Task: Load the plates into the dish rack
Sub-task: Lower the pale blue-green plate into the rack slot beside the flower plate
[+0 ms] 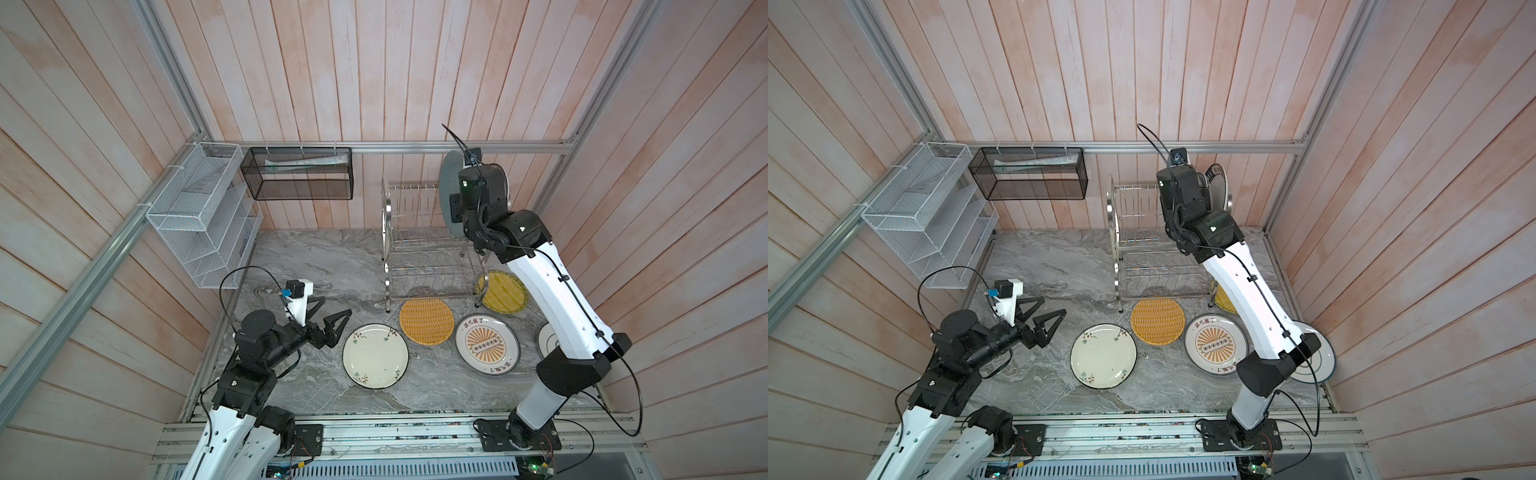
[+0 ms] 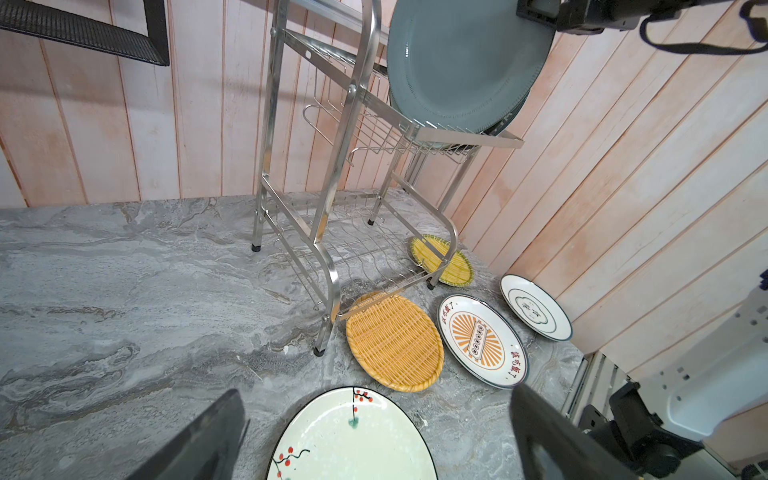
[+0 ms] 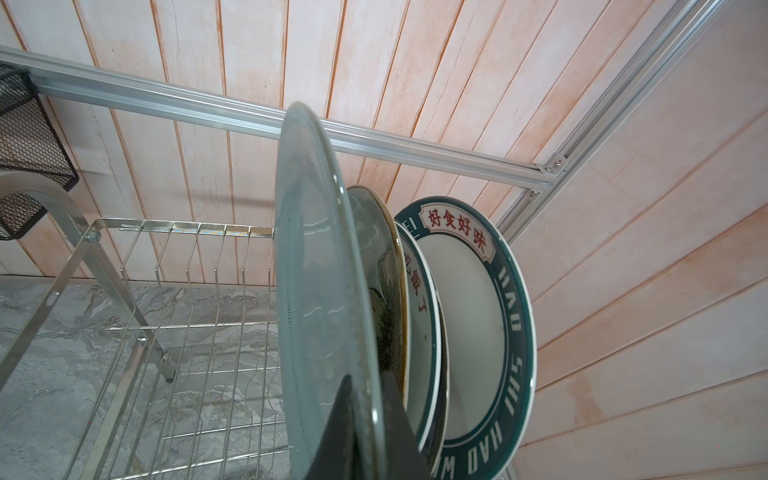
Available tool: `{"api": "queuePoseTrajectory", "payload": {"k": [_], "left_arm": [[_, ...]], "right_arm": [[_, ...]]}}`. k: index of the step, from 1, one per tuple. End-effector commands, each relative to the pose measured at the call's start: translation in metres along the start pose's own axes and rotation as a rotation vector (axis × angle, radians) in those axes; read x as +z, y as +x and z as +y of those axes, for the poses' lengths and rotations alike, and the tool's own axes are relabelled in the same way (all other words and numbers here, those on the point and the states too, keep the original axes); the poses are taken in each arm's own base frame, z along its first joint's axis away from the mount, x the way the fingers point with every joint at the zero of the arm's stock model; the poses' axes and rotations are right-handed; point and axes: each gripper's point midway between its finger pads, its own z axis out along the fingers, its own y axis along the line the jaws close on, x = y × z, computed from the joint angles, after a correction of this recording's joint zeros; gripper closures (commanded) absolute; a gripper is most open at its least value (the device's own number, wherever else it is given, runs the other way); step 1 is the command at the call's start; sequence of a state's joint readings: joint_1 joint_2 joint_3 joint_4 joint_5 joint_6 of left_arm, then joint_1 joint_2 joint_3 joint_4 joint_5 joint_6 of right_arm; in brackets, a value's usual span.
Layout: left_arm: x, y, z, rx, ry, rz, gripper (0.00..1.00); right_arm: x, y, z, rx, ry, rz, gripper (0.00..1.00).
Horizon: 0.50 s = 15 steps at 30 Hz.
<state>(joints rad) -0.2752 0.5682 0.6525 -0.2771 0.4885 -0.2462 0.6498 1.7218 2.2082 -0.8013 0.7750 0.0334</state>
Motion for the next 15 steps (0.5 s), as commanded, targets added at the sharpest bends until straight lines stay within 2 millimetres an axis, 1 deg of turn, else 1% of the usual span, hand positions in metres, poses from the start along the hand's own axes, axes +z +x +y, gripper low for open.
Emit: {"api": "queuePoseTrajectory", "payload": {"k": [1,15], "left_arm": [[0.0,0.005,0.0,0.013,0.007,0.008,0.0],[0.0,0.005,-0.001,0.01,0.011,0.009,0.0]], "right_arm": [[-0.004,-0.025,-0.005,0.11,0.044,-0.089,1.0],[0.004,-0.01,0.007,0.116,0.027,-0.047,1.0]]}}
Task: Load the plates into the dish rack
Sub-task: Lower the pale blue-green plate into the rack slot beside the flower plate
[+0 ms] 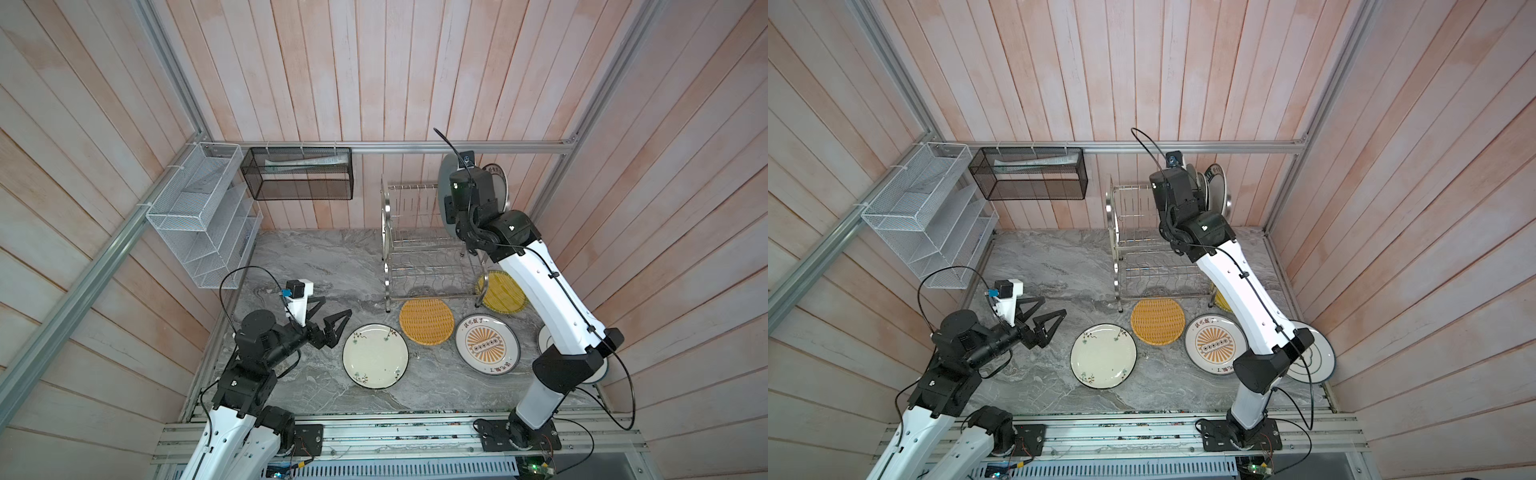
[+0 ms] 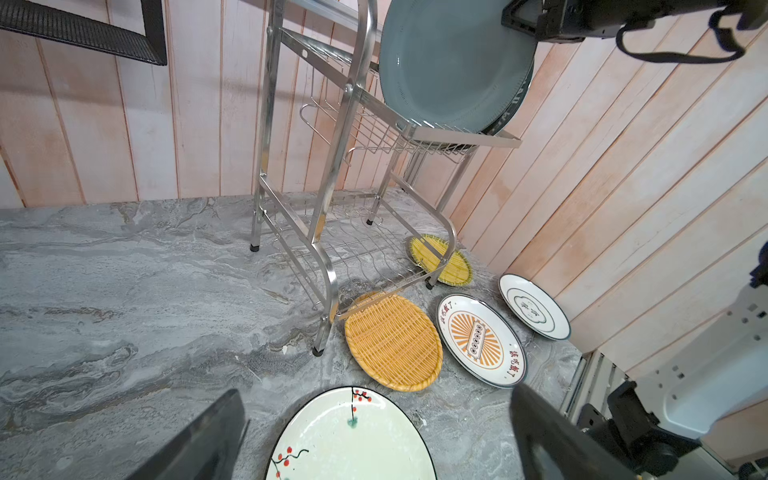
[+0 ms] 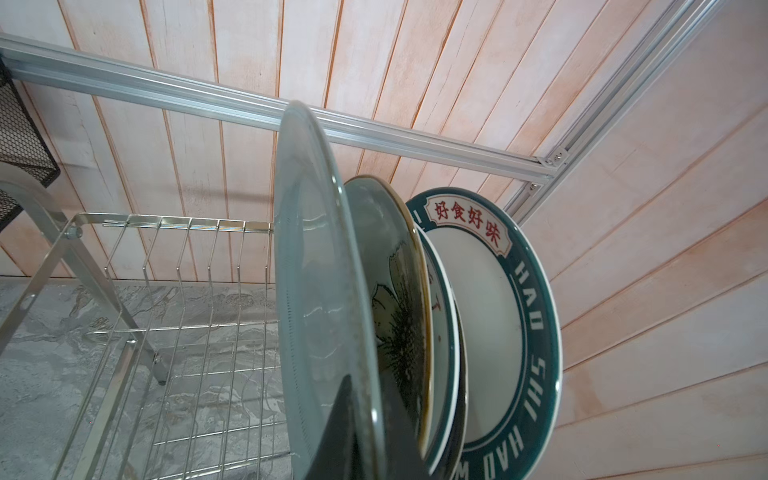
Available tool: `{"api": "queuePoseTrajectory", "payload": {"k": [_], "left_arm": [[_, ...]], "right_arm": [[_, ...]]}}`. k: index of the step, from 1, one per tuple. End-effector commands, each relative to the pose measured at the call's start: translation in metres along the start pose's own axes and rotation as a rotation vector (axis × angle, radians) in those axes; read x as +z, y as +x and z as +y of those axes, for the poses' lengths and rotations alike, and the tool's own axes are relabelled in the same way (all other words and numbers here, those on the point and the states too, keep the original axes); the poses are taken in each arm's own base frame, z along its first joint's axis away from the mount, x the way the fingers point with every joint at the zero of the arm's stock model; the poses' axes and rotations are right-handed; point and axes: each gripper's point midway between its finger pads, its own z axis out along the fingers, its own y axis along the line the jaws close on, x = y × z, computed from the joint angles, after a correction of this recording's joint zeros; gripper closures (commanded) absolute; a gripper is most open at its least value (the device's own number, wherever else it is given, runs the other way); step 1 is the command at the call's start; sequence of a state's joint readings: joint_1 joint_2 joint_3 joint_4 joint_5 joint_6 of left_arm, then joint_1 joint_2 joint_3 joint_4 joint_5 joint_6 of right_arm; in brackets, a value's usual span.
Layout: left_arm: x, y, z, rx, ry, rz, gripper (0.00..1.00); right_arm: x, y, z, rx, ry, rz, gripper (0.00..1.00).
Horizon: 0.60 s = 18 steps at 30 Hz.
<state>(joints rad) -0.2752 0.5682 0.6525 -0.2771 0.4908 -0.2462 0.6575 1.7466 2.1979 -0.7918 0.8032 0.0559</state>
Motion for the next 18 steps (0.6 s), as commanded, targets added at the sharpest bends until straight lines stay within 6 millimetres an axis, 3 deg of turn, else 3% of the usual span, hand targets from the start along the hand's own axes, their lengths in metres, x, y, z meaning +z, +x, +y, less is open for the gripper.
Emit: {"api": "queuePoseTrajectory", "payload": {"k": [1,7,18], "left_arm": [[0.0,0.004,0.0,0.011,0.008,0.008,0.0],[0.0,0.005,0.0,0.011,0.009,0.009,0.0],[0.0,0.005,0.0,0.009,0.008,0.011,0.0]], "right_arm": [[-0.005,-0.018,-0.001,0.119,0.002,-0.06,1.0],[-0.006,-0.018,0.004,0.134,-0.018,-0.06,1.0],[-0.019,-0.04,-0.004,0.123,0.019,-0.117,1.0]]}}
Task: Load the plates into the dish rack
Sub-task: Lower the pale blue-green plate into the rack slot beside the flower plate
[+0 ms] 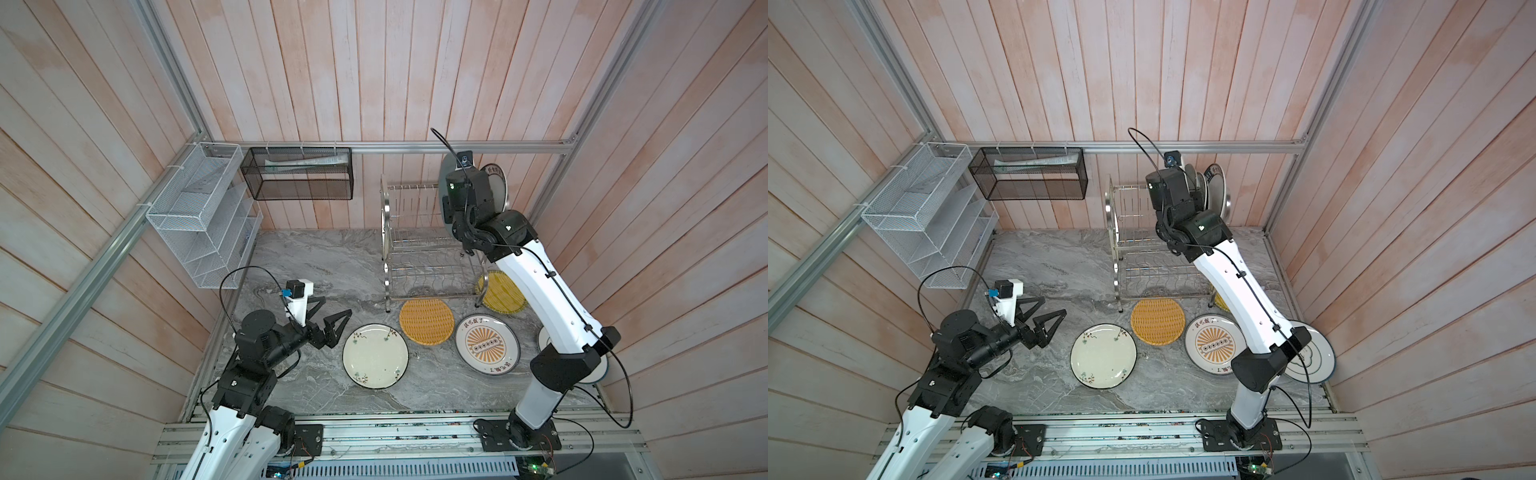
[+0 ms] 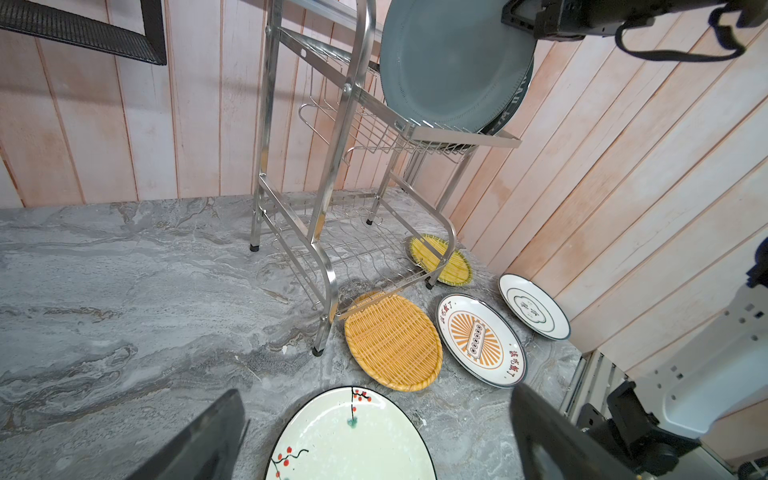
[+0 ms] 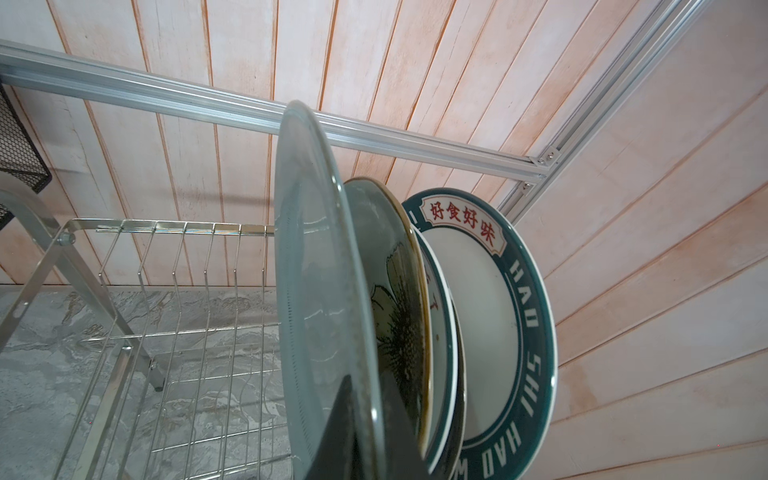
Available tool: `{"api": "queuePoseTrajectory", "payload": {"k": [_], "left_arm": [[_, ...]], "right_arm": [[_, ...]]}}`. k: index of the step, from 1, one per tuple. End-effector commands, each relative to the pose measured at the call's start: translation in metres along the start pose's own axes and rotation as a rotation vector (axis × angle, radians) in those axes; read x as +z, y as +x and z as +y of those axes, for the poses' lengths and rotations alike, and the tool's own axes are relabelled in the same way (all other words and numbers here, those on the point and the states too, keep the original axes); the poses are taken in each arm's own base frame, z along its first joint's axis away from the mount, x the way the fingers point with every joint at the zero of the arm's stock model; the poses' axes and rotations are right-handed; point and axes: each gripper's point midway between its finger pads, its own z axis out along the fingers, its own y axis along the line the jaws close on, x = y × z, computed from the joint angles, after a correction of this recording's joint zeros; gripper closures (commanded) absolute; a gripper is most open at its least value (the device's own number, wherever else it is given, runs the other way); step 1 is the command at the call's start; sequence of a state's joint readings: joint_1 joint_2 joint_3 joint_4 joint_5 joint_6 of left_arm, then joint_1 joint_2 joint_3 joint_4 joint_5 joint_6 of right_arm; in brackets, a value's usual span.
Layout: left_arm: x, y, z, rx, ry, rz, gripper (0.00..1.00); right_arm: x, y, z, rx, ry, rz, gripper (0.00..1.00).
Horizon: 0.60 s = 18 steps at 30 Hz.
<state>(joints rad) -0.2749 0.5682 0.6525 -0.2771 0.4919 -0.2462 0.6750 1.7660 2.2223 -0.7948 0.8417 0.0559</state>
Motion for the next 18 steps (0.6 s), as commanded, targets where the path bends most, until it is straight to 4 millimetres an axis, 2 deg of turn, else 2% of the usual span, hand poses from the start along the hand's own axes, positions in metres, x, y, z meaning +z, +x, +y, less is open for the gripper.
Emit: {"api": "queuePoseTrajectory", "payload": {"k": [1,8,18], "left_arm": [[0.0,0.005,0.0,0.009,0.008,0.01,0.0],[0.001,0.006,0.001,0.008,0.006,0.013,0.0],[0.0,0.005,0.0,0.008,0.008,0.01,0.0]], "right_arm": [[-0.018,-0.038,-0.007,0.131,-0.007,-0.11,1.0],[-0.025,-0.045,0.0,0.148,-0.052,-0.126,1.0],[-0.019,-0.035,0.011,0.15,-0.082,-0.095,1.0]]}}
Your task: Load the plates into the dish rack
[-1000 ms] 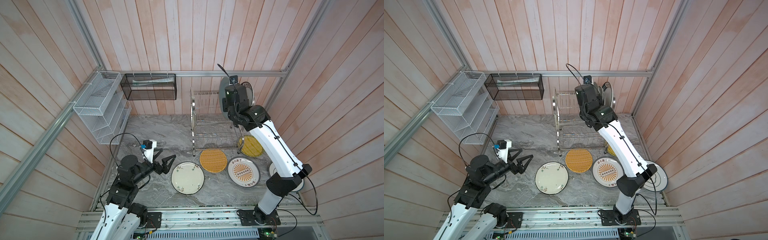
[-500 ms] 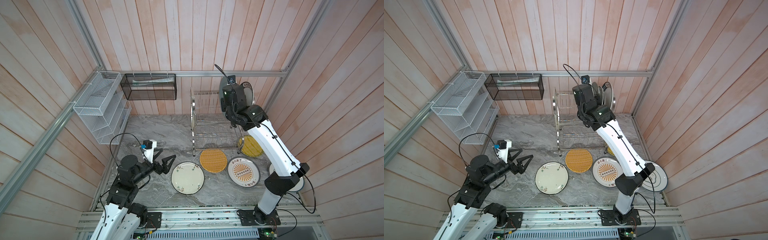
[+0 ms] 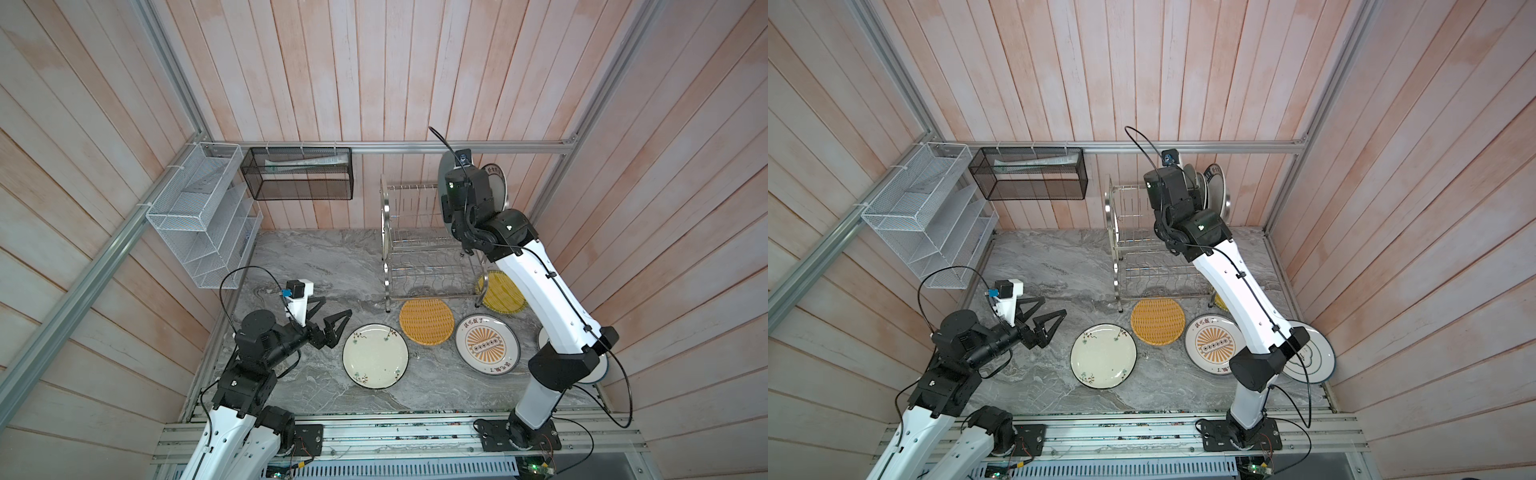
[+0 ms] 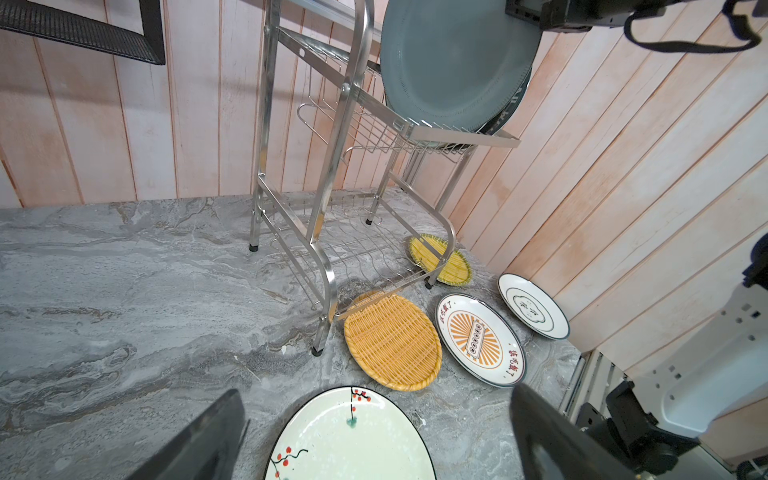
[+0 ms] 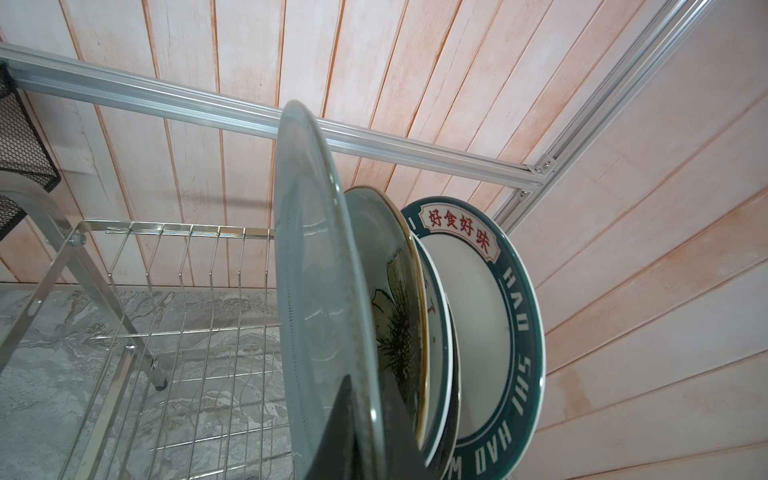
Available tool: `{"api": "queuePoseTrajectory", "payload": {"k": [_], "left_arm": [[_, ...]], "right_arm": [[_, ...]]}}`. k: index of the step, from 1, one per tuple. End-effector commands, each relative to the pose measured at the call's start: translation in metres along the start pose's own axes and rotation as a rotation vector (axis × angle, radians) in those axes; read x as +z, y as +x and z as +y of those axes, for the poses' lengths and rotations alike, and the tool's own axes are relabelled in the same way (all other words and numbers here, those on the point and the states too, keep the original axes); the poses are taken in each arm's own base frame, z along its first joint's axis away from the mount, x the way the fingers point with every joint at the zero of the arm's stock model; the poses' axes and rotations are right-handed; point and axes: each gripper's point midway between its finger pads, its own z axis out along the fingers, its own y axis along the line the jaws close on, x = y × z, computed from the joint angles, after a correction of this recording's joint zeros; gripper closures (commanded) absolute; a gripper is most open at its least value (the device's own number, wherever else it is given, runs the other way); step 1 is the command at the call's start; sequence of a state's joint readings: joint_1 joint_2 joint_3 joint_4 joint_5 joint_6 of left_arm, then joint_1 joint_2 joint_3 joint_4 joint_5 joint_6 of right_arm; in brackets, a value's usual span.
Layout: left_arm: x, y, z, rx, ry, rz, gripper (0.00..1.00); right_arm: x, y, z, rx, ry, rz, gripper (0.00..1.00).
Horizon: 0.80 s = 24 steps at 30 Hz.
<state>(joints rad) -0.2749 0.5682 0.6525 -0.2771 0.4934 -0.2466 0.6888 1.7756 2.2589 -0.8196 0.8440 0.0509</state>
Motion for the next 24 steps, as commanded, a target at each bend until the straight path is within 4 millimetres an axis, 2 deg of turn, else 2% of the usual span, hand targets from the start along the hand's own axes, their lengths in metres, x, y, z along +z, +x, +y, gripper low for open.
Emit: {"api": "queuePoseTrajectory", "payload": {"k": [1,12,24], "left_arm": [[0.0,0.004,0.0,0.008,0.006,0.009,0.0],[-0.001,0.004,-0.001,0.011,0.011,0.005,0.0],[-0.001,0.004,-0.002,0.011,0.013,0.005,0.0]], "right_arm": [[-0.013,-0.031,0.01,0.16,-0.076,-0.09,1.0],[-0.006,-0.022,0.022,0.188,-0.115,-0.059,1.0],[-0.02,-0.043,0.015,0.239,-0.132,-0.111,1.0]]}}
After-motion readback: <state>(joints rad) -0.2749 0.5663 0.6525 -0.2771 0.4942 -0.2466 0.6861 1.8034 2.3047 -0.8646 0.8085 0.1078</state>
